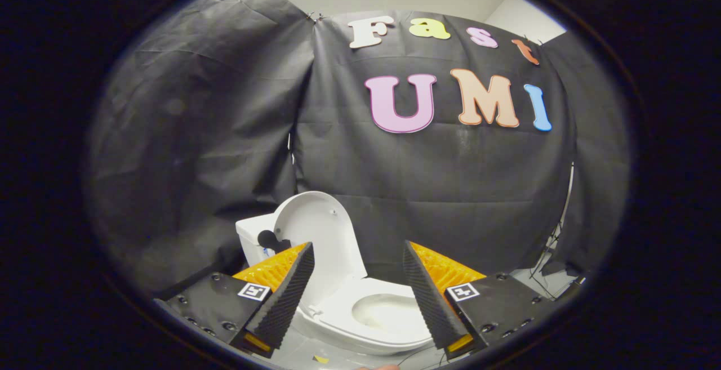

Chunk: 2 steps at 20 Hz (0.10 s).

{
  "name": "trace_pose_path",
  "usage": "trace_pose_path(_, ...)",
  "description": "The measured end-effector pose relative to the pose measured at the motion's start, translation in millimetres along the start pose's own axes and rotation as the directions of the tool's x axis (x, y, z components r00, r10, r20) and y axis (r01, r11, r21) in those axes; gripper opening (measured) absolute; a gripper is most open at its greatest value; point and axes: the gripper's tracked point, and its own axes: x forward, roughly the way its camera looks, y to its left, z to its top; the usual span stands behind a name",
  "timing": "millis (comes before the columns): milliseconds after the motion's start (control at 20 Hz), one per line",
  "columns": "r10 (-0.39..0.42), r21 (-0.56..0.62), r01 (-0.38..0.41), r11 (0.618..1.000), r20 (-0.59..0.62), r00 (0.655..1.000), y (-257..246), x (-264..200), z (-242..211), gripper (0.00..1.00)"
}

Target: Open the toilet lid.

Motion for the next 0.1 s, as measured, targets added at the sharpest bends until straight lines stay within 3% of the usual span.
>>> trace_pose_path(100,-0.011,0.012,0.011,1.0,-0.001,1.0,-5.4,-1.5,-5.4,0.98)
